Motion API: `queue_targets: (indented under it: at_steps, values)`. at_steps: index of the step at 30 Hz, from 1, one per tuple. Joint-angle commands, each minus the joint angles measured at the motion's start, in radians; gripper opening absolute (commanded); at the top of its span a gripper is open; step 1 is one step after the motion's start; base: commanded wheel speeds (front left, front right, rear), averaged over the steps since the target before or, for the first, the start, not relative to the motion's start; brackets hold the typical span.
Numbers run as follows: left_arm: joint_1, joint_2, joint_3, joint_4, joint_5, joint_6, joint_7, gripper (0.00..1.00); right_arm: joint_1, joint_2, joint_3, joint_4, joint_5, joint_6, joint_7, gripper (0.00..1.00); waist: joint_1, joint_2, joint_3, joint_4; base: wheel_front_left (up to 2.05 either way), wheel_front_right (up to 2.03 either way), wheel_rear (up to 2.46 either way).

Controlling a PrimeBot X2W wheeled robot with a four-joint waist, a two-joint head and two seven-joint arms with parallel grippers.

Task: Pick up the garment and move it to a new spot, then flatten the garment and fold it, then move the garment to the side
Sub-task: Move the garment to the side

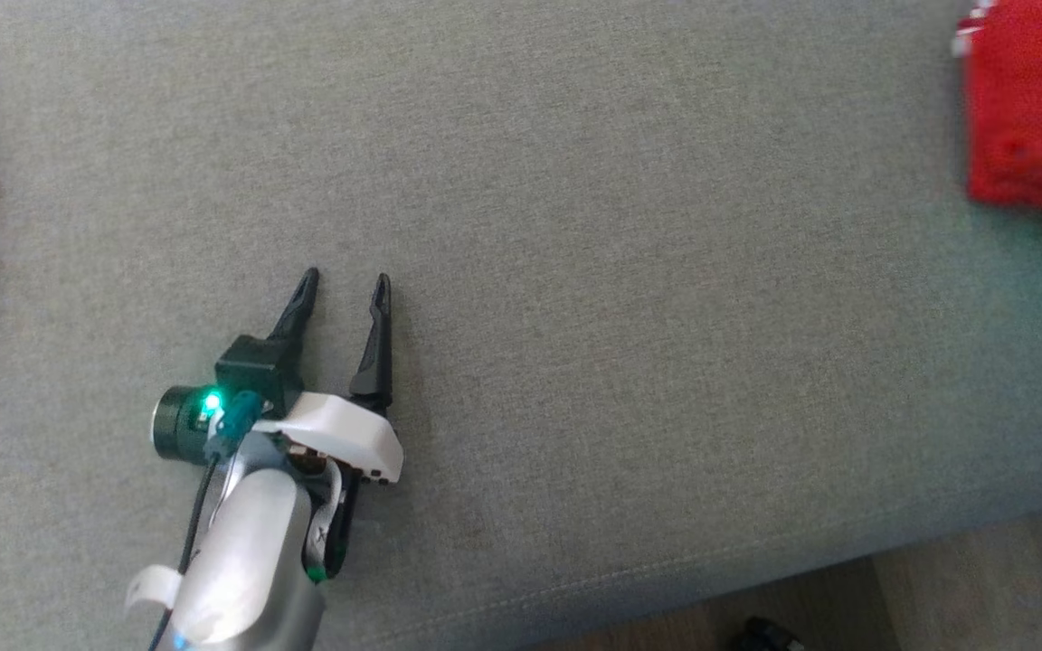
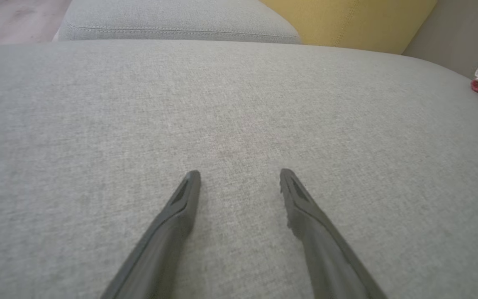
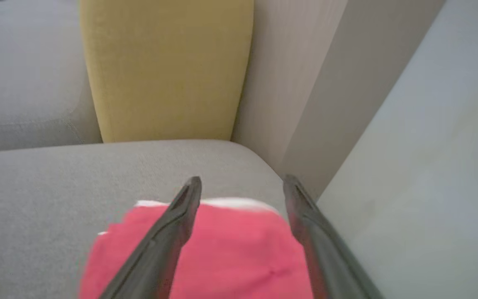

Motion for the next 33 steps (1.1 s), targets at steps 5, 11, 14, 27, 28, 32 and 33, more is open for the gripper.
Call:
queue_targets:
  at_steps: [5,11,14,27,28,32,33]
  values:
    - [0.016,0.014,0.057,-0.016,-0.003,0.012,-0.005,1.0,-0.006,0.056,0.02,-0.144,0.012,-0.001,-0.011,1.0,0.0,0.0,-0.016,0.011,0.0,0.0,0.0]
    - [0.035,0.014,0.079,-0.029,-0.01,0.031,-0.005,1.0,0.059,0.167,0.123,-0.291,0.119,-0.001,-0.011,1.0,0.0,0.0,-0.053,0.039,0.0,0.0,0.0]
    - [0.044,0.014,0.084,-0.033,-0.013,0.038,-0.005,1.0,0.11,0.202,0.2,-0.359,0.186,-0.001,-0.011,1.0,0.0,0.0,-0.071,0.062,0.0,0.0,0.0]
    - [0.091,0.014,0.104,-0.036,-0.043,0.074,-0.005,1.0,0.34,0.28,0.406,-0.495,0.349,-0.001,-0.011,1.0,0.0,0.0,-0.155,0.169,0.0,0.0,0.0]
    - [0.094,0.014,0.107,-0.037,-0.044,0.076,-0.005,1.0,0.355,0.283,0.415,-0.491,0.354,-0.001,-0.011,1.0,0.0,0.0,-0.16,0.175,0.0,0.0,0.0]
    - [0.101,0.014,0.122,-0.044,-0.049,0.082,-0.005,1.0,0.41,0.295,0.436,-0.488,0.362,-0.001,-0.011,1.0,0.0,0.0,-0.173,0.199,0.0,0.0,0.0]
    - [0.103,0.014,0.127,-0.046,-0.05,0.084,-0.005,1.0,0.425,0.298,0.44,-0.488,0.369,-0.001,-0.011,1.0,0.0,0.0,-0.177,0.203,0.0,0.0,0.0]
